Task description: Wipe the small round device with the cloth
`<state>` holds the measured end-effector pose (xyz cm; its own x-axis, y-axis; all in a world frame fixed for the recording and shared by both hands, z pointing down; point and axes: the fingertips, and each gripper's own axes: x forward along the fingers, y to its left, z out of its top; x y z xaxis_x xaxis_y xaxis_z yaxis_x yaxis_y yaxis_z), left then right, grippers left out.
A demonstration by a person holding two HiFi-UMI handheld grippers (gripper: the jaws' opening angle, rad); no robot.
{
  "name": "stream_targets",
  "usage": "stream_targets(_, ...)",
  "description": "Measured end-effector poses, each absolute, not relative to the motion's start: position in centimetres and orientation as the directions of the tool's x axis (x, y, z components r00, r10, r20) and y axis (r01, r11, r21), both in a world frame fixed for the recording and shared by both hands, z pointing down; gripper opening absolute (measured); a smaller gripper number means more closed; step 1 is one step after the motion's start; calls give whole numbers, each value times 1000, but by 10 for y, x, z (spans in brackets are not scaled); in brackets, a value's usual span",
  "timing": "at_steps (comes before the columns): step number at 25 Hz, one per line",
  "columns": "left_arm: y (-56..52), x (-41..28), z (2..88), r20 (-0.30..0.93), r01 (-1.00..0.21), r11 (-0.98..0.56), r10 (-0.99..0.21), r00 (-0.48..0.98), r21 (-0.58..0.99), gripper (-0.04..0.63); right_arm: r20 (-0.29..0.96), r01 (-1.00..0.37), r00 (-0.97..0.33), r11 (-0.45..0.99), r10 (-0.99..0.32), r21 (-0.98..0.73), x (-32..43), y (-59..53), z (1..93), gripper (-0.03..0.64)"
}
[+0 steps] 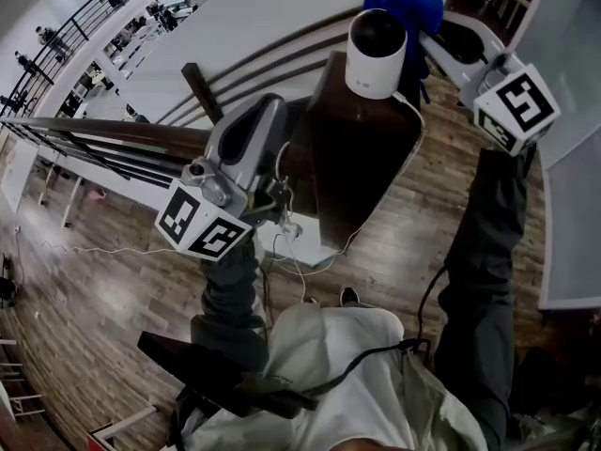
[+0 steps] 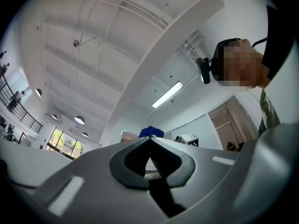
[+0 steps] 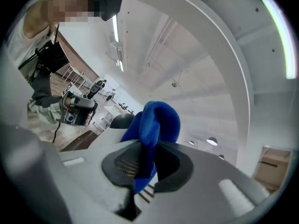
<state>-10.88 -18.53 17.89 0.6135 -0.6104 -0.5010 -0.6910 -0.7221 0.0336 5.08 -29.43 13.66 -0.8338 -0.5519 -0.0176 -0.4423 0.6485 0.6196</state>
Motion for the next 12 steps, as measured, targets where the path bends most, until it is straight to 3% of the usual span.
stream_targets(7,-190,-99,182,-494,-676,-735,-605,624,45,3,82,-405,-840,721,-536,563,51,-310,195,46)
stream_targets(12,-187,-99,183,-486,-673,-739,-604,632,44,3,-17,-438,-852,696,-523,569,64,-302,151,46)
